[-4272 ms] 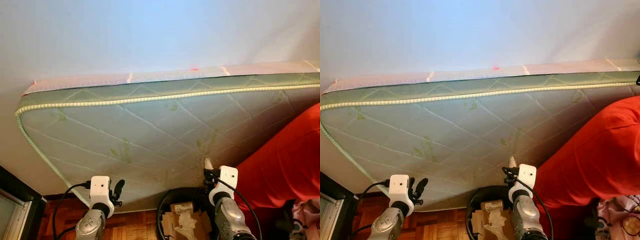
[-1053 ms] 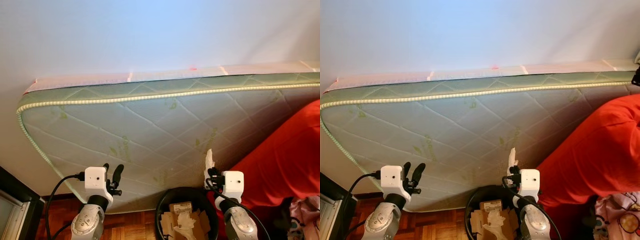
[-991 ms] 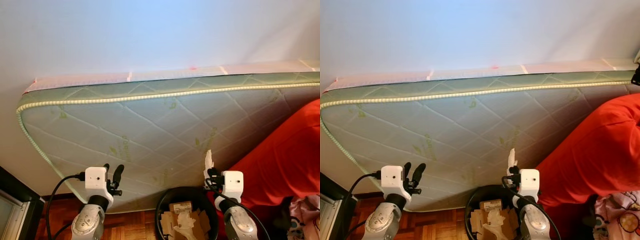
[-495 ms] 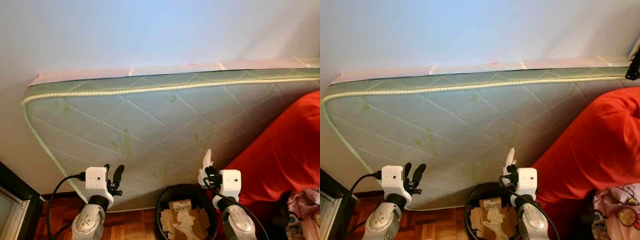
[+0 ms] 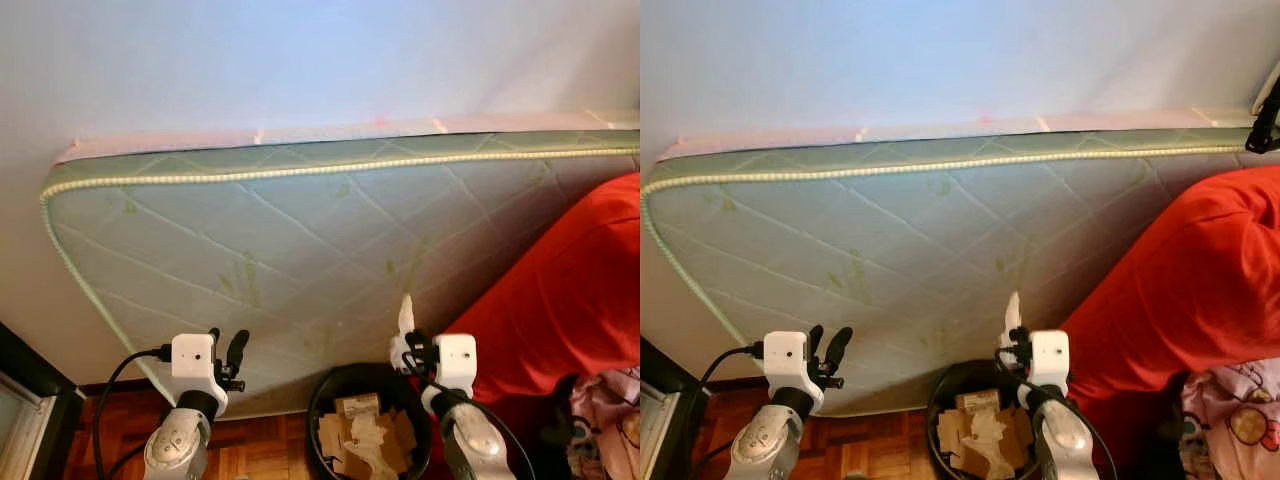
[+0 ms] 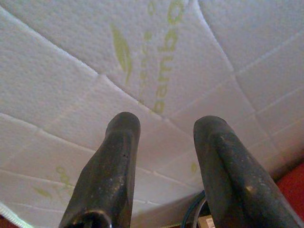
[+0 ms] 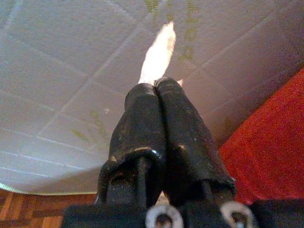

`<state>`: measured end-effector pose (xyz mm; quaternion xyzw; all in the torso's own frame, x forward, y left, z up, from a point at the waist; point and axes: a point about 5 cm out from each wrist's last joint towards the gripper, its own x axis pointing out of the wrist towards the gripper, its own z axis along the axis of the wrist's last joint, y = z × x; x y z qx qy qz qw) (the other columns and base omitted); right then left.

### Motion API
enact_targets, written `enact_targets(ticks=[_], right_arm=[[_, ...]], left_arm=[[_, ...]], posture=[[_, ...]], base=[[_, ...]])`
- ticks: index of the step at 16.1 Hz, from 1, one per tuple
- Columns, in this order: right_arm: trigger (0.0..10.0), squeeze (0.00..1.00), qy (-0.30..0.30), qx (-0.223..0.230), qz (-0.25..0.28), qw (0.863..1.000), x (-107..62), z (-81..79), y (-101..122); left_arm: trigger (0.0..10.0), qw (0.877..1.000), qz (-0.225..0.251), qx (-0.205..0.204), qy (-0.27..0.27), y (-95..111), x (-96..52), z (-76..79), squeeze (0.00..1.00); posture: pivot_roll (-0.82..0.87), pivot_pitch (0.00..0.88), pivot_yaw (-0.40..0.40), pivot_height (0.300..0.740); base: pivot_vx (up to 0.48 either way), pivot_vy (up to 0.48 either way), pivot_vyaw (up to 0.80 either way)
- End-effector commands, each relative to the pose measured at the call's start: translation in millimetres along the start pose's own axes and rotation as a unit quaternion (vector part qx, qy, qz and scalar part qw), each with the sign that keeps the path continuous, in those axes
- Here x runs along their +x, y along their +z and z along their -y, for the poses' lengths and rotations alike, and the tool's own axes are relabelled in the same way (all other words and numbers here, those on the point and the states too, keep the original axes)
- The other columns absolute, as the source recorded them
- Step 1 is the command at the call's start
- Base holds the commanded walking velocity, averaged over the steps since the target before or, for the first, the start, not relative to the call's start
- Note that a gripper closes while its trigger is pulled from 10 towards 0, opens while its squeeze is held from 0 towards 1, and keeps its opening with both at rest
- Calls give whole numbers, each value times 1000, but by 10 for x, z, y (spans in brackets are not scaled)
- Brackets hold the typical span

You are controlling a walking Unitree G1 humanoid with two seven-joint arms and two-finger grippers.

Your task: Clean up the room

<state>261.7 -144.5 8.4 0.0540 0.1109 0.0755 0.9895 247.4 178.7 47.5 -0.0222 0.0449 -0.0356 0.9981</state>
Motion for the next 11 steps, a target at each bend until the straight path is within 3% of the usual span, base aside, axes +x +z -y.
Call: enact_targets(ticks=[1,11], right_arm=[[10000,0,6,-2,-9,1000,-17,-13,-42],[10000,0,1,-6,-11,1000,-8,-12,-59]], left_arm=[[10000,1000,-3,2,-3,-10,2,23,0],[10000,1000,-3,3,-5,-7,12,19,0]], posture=[[36,45,-38,657],[41,32,-35,657]], base=[[0,0,0],[0,0,0]])
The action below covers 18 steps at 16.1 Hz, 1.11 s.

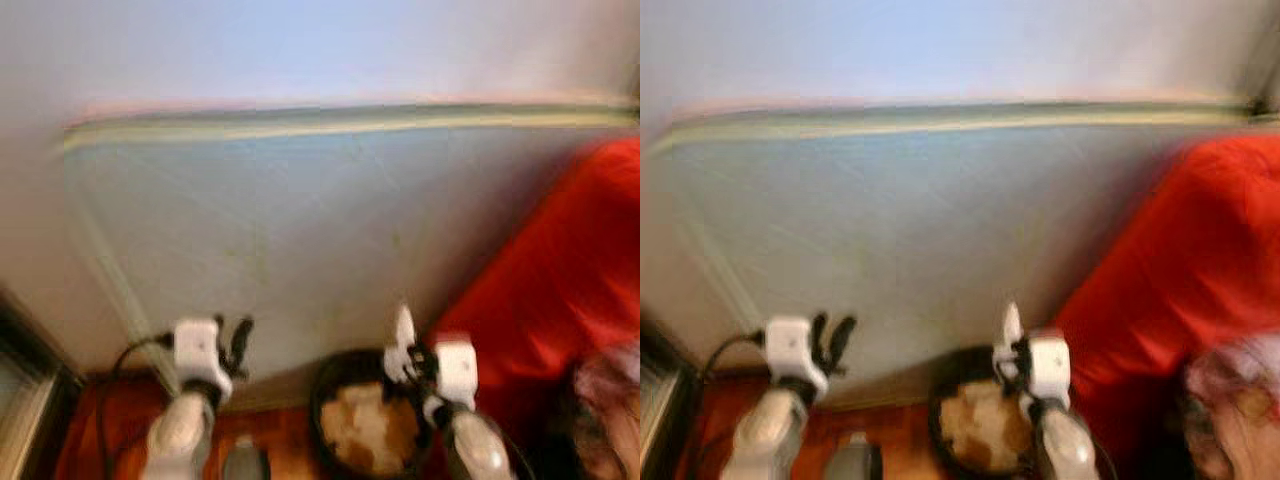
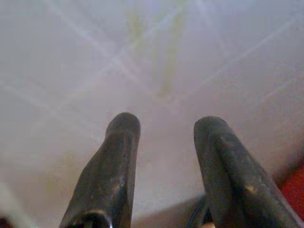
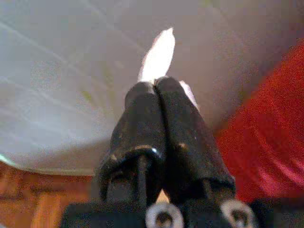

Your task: Clean up the room

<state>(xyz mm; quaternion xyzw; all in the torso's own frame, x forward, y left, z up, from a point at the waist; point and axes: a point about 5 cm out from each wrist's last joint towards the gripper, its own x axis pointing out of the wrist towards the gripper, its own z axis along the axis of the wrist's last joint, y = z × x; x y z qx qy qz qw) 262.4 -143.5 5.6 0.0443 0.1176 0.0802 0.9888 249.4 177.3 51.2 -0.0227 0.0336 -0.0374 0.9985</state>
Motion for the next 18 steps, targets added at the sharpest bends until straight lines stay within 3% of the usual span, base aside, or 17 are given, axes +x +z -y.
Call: enact_targets(ticks=[1,6,10,14,18], right_arm=[[10000,0,-2,4,-5,1000,-23,-9,-39],[10000,0,1,14,-28,1000,24,-22,-83],[10000,0,-47,43,-44,997,123,60,-49],[10000,0,-41,34,-38,998,159,31,-19],[10000,0,-55,27,-46,997,150,62,-43]], left_arm=[[10000,1000,-16,3,-3,-51,-11,3,0],[10000,1000,-14,-2,-4,-35,-18,0,0],[10000,1000,-17,1,-8,-27,-13,5,0],[10000,1000,-20,2,-9,-32,-25,5,0],[10000,1000,-22,1,-10,-40,-23,22,0]], posture=[[41,32,-35,657],[41,51,-32,657],[51,65,-31,657],[50,72,-29,628],[50,75,-30,628]], base=[[0,0,0],[0,0,0],[0,0,0],[0,0,0],[0,0,0]])
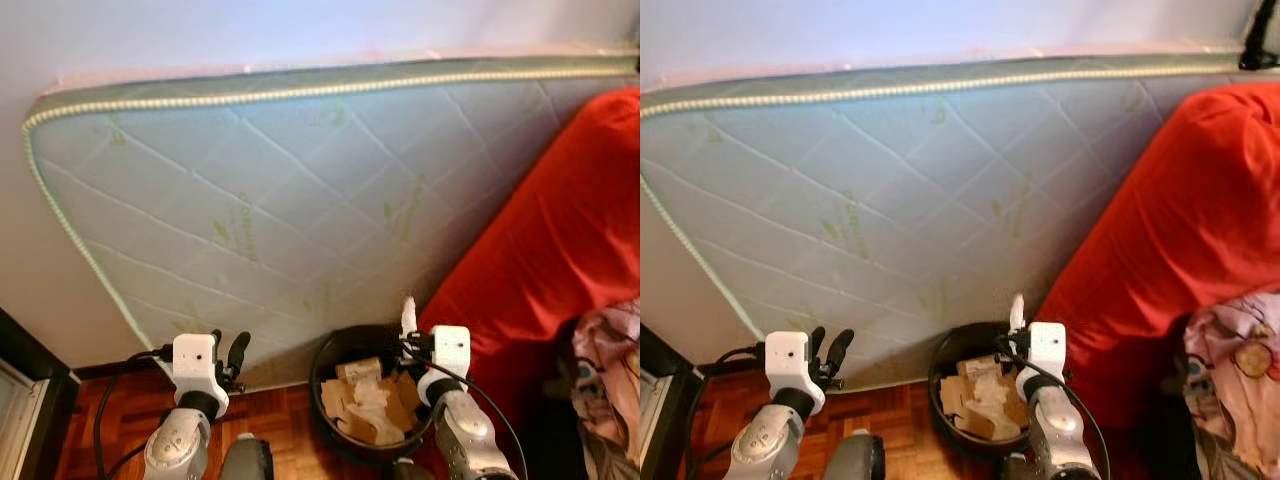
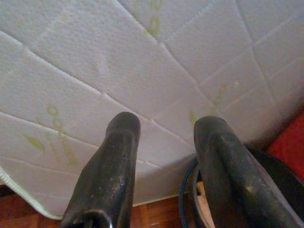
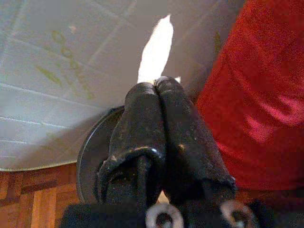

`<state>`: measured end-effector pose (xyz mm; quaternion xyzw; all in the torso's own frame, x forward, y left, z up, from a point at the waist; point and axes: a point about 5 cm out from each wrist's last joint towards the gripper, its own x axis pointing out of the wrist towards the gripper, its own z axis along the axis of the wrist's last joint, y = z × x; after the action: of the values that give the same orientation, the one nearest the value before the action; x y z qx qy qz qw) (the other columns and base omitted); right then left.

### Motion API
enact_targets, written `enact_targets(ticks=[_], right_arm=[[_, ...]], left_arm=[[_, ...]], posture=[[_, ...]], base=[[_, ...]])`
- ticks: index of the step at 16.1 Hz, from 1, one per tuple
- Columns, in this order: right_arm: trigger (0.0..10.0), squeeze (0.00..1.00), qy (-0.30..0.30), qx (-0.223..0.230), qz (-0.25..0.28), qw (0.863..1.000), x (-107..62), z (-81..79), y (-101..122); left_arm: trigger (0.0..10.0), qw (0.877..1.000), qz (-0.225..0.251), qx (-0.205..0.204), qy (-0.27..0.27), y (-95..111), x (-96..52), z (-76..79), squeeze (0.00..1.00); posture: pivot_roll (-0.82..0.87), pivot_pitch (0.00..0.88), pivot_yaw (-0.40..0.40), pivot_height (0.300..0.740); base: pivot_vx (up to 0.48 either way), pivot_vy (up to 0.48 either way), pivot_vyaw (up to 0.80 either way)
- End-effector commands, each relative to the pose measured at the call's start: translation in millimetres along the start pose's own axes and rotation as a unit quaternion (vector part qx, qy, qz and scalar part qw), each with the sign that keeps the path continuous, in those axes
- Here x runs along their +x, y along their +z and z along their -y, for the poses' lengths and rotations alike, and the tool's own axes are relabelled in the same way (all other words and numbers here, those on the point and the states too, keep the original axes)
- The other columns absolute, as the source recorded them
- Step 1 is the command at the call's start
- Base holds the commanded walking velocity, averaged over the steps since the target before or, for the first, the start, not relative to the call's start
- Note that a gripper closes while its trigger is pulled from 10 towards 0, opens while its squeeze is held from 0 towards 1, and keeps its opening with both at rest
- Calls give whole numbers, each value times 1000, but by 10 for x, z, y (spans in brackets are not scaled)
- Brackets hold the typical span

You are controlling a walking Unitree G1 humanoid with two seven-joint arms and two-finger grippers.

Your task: Clean up the room

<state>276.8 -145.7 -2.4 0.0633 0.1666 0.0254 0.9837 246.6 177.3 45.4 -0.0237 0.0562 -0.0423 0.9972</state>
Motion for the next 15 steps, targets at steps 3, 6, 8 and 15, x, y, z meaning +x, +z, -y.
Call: enact_targets(ticks=[3,6,8,15], right_arm=[[10000,0,2,-3,-3,1000,1,4,-14],[10000,0,12,-15,-19,1000,13,-28,-36],[10000,0,16,-6,-12,1000,29,-46,-5],[10000,0,48,-23,-34,998,40,-127,-57]], left_arm=[[10000,1000,0,2,-6,15,1,26,0],[10000,1000,-3,3,-4,-1,4,23,0],[10000,1000,-4,2,-4,-3,5,22,0],[10000,1000,-5,2,-4,-4,1,20,0]], posture=[[54,75,-31,628],[55,76,-31,628],[56,77,-31,628],[58,80,-25,628]], base=[[0,0,0],[0,0,0],[0,0,0],[0,0,0]])
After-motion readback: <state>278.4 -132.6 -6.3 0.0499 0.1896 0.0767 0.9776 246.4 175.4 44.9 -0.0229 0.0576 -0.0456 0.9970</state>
